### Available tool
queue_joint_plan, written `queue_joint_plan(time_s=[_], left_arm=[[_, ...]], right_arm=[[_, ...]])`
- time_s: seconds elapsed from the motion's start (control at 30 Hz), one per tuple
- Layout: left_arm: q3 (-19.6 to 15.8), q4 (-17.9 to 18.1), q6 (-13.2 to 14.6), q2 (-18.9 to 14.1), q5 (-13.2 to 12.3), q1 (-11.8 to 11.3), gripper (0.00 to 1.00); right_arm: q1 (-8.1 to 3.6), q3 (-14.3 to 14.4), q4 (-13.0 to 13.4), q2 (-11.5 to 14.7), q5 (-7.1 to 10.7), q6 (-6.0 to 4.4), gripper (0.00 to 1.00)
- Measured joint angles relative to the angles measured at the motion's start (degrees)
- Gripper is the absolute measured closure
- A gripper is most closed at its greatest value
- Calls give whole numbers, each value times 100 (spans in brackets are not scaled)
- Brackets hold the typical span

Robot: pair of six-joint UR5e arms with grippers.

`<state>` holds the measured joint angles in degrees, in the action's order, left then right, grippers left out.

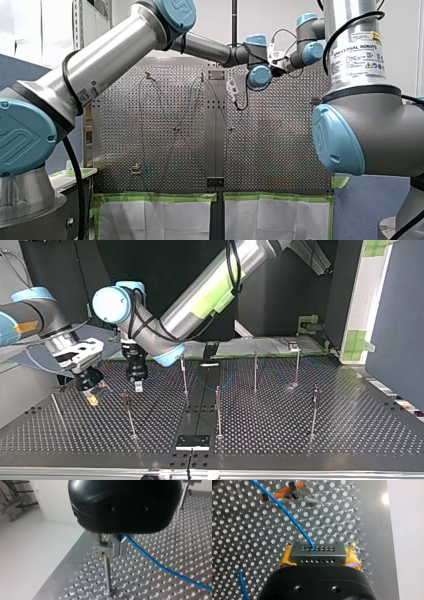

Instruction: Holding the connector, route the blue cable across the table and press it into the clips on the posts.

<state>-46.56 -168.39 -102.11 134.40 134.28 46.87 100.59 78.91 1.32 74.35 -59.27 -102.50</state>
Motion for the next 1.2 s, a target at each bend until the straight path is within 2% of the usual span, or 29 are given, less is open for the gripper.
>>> queue_joint_plan(time_s=[0.3,0.4,0.67,0.97,1.03,1.07,1.1,1.13,1.17,1.2], left_arm=[[-6,194,62,15,-262,-298,100],[-11,259,69,45,-392,-365,100],[-17,370,69,97,-656,-501,100],[-24,347,37,98,-739,-568,100],[-25,330,21,98,-757,-564,96],[-25,313,7,98,-775,-559,88],[-28,301,-6,98,-792,-556,73],[-32,290,-22,98,-810,-554,73],[-39,278,-45,98,-841,-550,61],[-46,271,-65,98,-869,-548,45]], right_arm=[[-61,-69,96,-31,164,-171,100],[-99,-84,119,-53,180,-197,100],[-196,-162,141,-176,188,-208,100],[-299,-208,150,-205,236,-202,100],[-314,-208,154,-209,238,-202,100],[-318,-209,156,-210,238,-202,100],[-321,-209,157,-211,238,-201,100],[-324,-209,158,-211,237,-199,100],[-324,-209,158,-212,237,-198,100],[-325,-209,158,-212,236,-196,100]])
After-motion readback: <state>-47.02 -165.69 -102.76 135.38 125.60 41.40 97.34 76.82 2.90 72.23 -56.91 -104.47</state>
